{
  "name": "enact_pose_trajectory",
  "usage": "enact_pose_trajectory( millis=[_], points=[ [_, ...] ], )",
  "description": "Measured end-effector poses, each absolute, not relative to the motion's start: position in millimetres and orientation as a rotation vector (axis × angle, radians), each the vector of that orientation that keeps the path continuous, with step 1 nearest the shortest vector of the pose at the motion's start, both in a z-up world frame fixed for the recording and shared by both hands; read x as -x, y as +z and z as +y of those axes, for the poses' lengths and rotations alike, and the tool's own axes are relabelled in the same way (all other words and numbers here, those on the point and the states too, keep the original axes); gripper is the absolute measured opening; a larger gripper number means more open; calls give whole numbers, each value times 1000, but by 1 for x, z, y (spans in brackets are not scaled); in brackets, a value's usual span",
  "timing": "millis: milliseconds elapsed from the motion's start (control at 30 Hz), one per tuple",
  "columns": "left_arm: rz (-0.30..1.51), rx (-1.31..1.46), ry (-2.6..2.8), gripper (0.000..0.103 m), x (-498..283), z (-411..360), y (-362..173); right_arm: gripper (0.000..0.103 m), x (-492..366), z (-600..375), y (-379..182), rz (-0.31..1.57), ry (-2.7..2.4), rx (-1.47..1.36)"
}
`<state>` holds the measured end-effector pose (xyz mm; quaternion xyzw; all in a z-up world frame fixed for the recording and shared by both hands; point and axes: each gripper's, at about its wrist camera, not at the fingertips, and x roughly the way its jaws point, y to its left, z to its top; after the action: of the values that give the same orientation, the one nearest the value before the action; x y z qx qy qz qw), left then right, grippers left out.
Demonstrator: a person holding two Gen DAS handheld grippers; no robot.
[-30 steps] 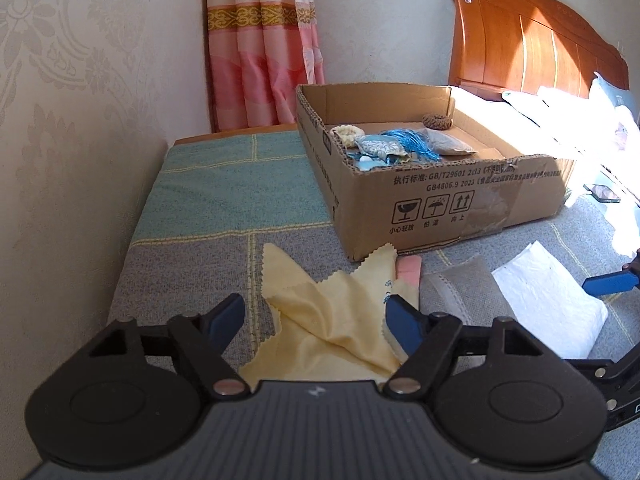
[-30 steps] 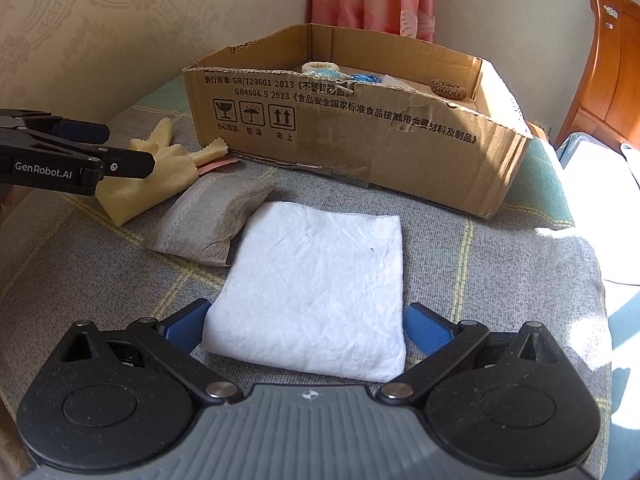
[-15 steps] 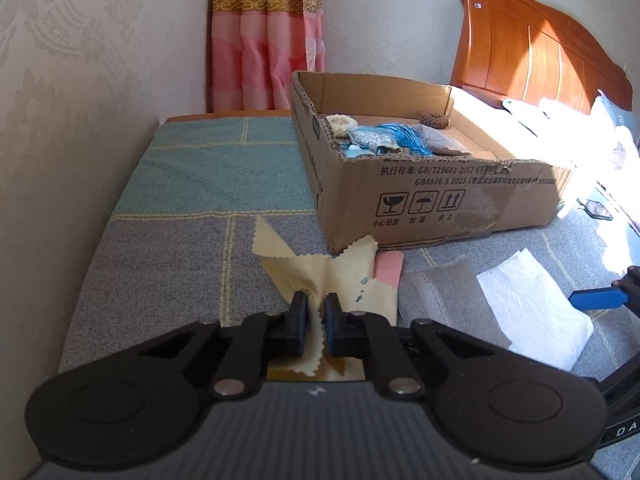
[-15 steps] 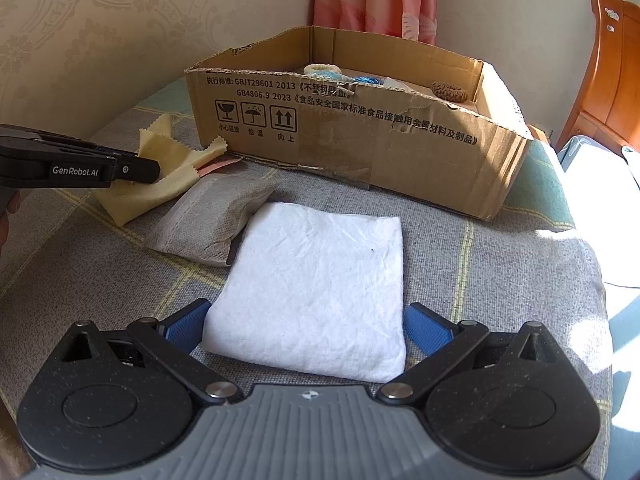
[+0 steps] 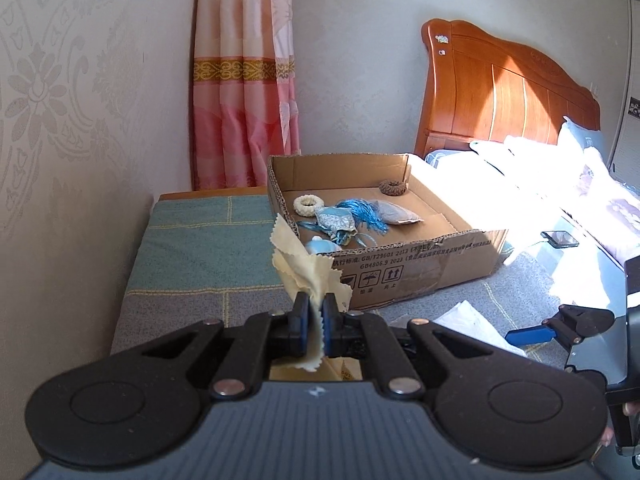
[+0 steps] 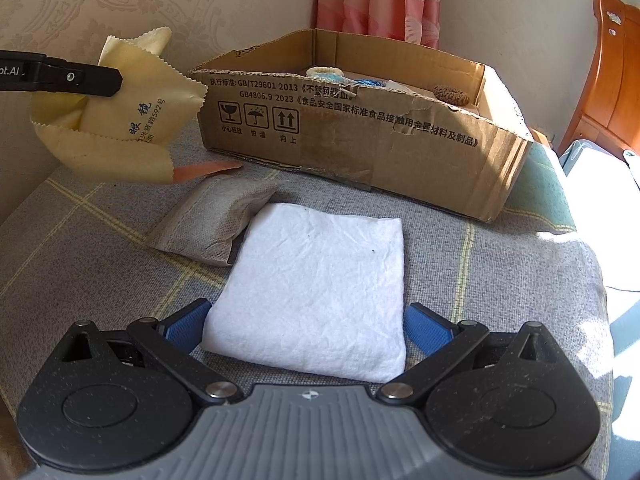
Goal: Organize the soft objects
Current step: 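Regrip the yellow cloth with the left gripper while the right closes on the white towel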
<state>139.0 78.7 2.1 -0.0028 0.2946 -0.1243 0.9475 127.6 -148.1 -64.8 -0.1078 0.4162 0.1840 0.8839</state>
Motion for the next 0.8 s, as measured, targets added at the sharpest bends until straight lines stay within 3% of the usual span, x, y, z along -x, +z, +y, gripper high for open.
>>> enact_pose_trajectory(
  millis=[333, 467, 533, 700, 800],
  points=[
    [730, -20, -262, 5, -114, 78, -27, 103, -125, -148, -65, 865, 389, 227],
    [784, -35, -272, 11, -110, 76, -42, 103, -129, -145, -64, 871, 386, 228],
    [782, -53, -274, 20, -108, 73, -45, 103, -133, -142, -64, 876, 382, 226],
    [795, -74, -301, 66, -107, 69, -50, 103, -146, -137, -66, 879, 350, 211],
    [793, -97, -317, 69, -104, 66, -51, 96, -148, -138, -64, 880, 331, 204]
  ],
)
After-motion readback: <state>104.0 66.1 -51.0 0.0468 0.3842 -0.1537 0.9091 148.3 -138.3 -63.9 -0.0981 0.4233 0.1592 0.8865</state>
